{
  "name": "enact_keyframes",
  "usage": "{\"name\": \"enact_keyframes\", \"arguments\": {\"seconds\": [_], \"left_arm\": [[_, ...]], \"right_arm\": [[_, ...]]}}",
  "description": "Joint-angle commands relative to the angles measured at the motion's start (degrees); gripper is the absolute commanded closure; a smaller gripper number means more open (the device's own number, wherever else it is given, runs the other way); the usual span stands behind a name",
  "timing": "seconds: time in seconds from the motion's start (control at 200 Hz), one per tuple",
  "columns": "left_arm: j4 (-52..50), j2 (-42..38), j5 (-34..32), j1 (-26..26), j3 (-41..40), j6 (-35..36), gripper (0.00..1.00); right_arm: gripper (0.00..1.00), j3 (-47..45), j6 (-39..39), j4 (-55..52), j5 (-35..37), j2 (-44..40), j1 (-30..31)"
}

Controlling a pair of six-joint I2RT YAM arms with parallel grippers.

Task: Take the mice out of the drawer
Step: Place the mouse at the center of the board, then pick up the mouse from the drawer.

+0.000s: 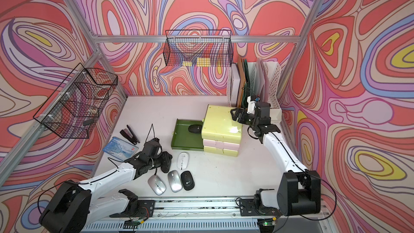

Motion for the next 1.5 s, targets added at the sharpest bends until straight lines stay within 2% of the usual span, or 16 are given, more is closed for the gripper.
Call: {"name": "enact_keyframes", "arguments": {"seconds": [0.0, 0.075, 0.115, 0.195, 0.25, 0.285, 0.421, 0.536, 0.581, 0.641, 0.721, 0.866, 1.027, 1.147, 1.307, 1.497], "left_arm": [[6.87, 1.86, 2.0, 0.76, -0.09, -1.23, 0.82], [8.17, 3.07, 2.59, 0.8, -0.37, -1.89, 0.8], [8.46, 3.55, 2.53, 0.81, -0.6, -2.12, 0.75], [8.99, 3.76, 1.48, 0.81, -1.49, -2.35, 0.57], [8.23, 3.21, 0.19, 0.91, -1.76, -2.18, 0.35], [7.02, 2.56, -0.84, 1.12, -1.79, -1.92, 0.29], [-2.16, -2.27, -7.93, 1.64, 1.04, 1.58, 0.21], [-12.37, -6.6, -16.18, 1.83, 6.44, 6.11, 0.19], [-17.17, -7.68, -19.41, 1.83, 11.33, 8.24, 0.19], [-19.91, -8.08, -20.46, 1.78, 15.77, 12.34, 0.19], [-19.75, -5.78, -13.26, 1.82, 21.78, 19.67, 0.19], [-18.76, 5.14, 1.98, 1.77, 31.84, 26.08, 0.19], [-15.12, 20.13, 11.69, 1.33, 41.59, 32.15, 0.18], [-16.82, 30.63, 13.24, 1.13, 50.7, 37.32, 0.18], [-16.35, 40.0, 13.58, 1.14, 57.58, 43.56, 0.18], [-23.26, 51.04, 17.65, 1.17, 68.35, 44.98, 0.18]], "right_arm": [[0.09, -4.19, -2.16, -14.42, 1.37, 3.65, 1.76], [0.09, -4.11, -2.17, -14.66, 1.47, 3.67, 1.74], [0.09, -4.11, -2.2, -14.58, 1.47, 3.7, 1.76], [0.1, -4.11, -2.2, -14.52, 1.48, 4.01, 1.71], [0.09, -4.03, -2.2, -14.53, 1.37, 4.18, 1.71], [0.09, -4.02, -2.2, -14.53, 1.37, 4.15, 1.74], [0.09, -4.02, -2.21, -14.55, 1.33, 4.14, 1.7], [0.09, -4.01, -2.23, -14.5, 1.39, 4.2, 1.76], [0.09, -3.91, -2.21, -14.52, 1.18, 4.3, 1.72], [0.09, -3.91, -2.21, -14.44, 1.04, 4.42, 1.83], [0.09, -4.0, -2.22, -14.35, 1.07, 4.45, 1.79], [0.09, -4.11, -2.3, -14.44, 1.05, 4.19, 1.85], [0.09, -4.19, -2.46, -14.7, 1.13, 3.84, 1.82], [0.09, -4.24, -2.56, -14.95, 1.21, 3.59, 1.85], [0.09, -4.21, -2.65, -15.12, 1.61, 3.46, 1.84], [0.09, -3.91, -2.76, -15.49, 1.92, 3.5, 1.85]]}}
